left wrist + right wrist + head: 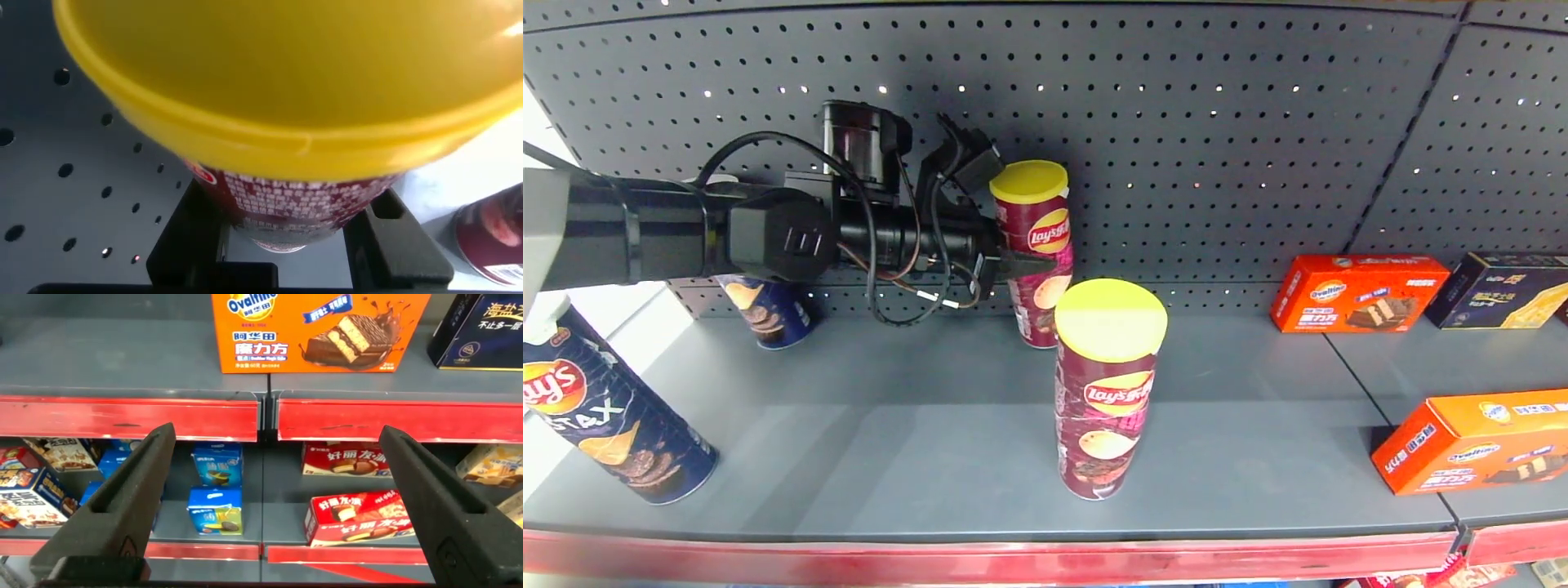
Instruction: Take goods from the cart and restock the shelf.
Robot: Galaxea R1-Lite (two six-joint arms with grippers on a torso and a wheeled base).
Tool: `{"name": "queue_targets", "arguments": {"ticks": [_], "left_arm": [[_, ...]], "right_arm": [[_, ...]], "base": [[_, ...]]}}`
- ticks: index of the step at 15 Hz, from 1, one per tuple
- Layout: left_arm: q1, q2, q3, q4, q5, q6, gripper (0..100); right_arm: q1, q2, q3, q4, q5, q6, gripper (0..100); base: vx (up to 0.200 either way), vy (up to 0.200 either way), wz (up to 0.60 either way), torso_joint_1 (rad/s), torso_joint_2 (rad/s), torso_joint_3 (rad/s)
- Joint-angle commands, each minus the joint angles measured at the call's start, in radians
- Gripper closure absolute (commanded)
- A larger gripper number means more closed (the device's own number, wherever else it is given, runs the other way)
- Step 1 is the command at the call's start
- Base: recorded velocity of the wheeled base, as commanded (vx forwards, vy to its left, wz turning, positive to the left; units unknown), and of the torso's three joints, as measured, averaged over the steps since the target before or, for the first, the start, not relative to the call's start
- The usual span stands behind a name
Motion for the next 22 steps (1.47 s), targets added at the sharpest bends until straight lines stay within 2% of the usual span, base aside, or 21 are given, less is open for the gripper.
{"name": "queue_targets", "arguments": {"ticks": [1, 10, 18, 19, 22], "left_arm": [[-0.005, 0.015, -0.007, -0.001, 0.0, 0.001, 100], [-0.031, 0.021, 0.004, -0.01, 0.004, 0.001, 100], [-0.048, 0.023, 0.087, -0.078, 0.009, 0.009, 100], [-0.049, 0.021, 0.087, -0.079, 0.017, 0.01, 0], [-0.056, 0.018, 0.108, -0.108, 0.024, 0.009, 0]], "right_arm": [[0.0, 0.0, 0.0, 0.0, 0.0, 0.0, 0], [0.0, 0.0, 0.0, 0.0, 0.0, 0.0, 0], [0.0, 0.0, 0.0, 0.0, 0.0, 0.0, 0], [0.0, 0.0, 0.0, 0.0, 0.0, 0.0, 0], [0.0, 0.0, 0.0, 0.0, 0.0, 0.0, 0]], "base": [[0.0, 0.0, 0.0, 0.0, 0.0, 0.0], [0.0, 0.0, 0.0, 0.0, 0.0, 0.0], [0.0, 0.0, 0.0, 0.0, 0.0, 0.0], [0.0, 0.0, 0.0, 0.0, 0.0, 0.0], [0.0, 0.0, 0.0, 0.0, 0.0, 0.0]]}}
